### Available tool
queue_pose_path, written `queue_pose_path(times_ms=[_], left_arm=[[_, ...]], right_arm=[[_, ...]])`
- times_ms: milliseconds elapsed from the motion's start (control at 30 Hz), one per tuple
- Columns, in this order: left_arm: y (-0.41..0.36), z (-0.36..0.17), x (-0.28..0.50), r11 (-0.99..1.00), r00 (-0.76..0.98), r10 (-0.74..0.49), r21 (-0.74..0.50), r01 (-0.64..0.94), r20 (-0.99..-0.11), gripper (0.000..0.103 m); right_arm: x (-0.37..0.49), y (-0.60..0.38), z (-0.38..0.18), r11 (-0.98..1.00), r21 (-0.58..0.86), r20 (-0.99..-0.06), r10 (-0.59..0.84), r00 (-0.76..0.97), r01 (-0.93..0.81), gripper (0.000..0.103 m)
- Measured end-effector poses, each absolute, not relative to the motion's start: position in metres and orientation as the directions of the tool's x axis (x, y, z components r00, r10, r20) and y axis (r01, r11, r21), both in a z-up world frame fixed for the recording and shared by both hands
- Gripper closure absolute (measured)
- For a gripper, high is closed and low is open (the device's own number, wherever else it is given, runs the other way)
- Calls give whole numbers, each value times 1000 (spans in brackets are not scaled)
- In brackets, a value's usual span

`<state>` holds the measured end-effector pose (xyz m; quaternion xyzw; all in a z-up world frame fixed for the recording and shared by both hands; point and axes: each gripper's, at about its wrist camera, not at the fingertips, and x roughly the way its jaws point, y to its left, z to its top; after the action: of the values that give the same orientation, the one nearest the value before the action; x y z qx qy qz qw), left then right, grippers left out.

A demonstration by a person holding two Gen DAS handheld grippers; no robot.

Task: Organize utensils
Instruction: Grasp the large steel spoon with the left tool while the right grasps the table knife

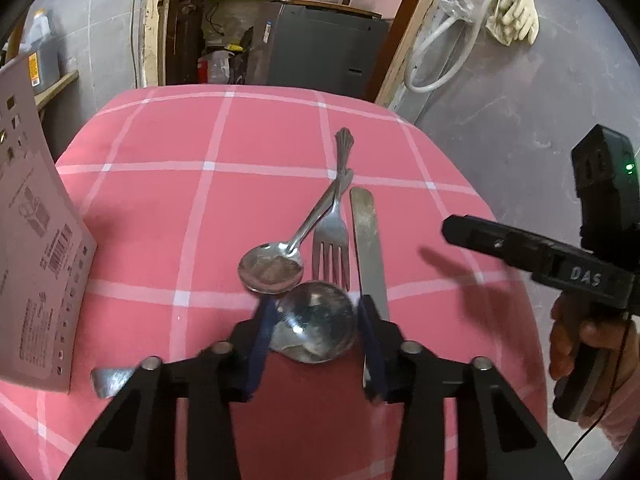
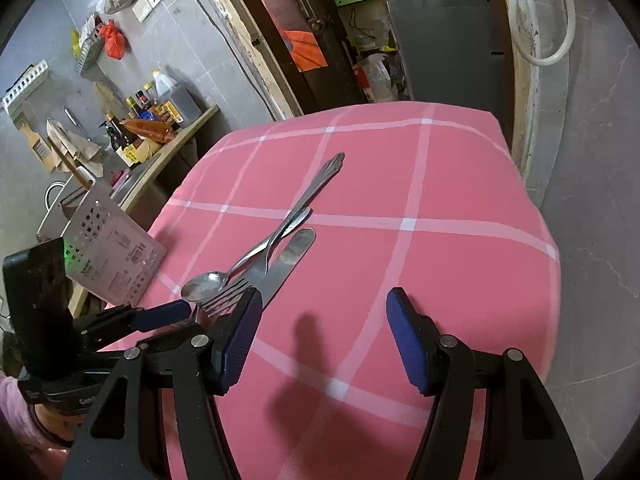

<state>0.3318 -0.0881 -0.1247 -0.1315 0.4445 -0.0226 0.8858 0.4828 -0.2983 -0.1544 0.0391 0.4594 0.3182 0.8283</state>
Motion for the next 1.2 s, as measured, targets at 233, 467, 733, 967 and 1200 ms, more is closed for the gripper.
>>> queue_pose_path(times_ms=[233, 467, 733, 967, 1200], left_arm=[[-78, -116, 341, 957, 624, -134, -264, -121, -770, 94], [-60, -117, 343, 937, 629, -119, -297, -185, -768, 94], [-52, -119, 339, 928, 632, -110, -307, -211, -767, 94], [-52, -120, 340, 930, 615, -105, -296, -217, -781, 93], [-51, -121, 335, 934, 591, -98, -280, -224, -800, 91]], right_arm=[[491, -269, -162, 811, 311, -784, 514, 348, -496, 44], [500, -240, -166, 816, 226, -818, 455, 351, -531, 44], [491, -213, -163, 836, 47, -872, 301, 385, -546, 43], [488, -207, -157, 864, 16, -917, 213, 337, -503, 42], [471, -217, -150, 863, -2, -928, 186, 322, -505, 57]])
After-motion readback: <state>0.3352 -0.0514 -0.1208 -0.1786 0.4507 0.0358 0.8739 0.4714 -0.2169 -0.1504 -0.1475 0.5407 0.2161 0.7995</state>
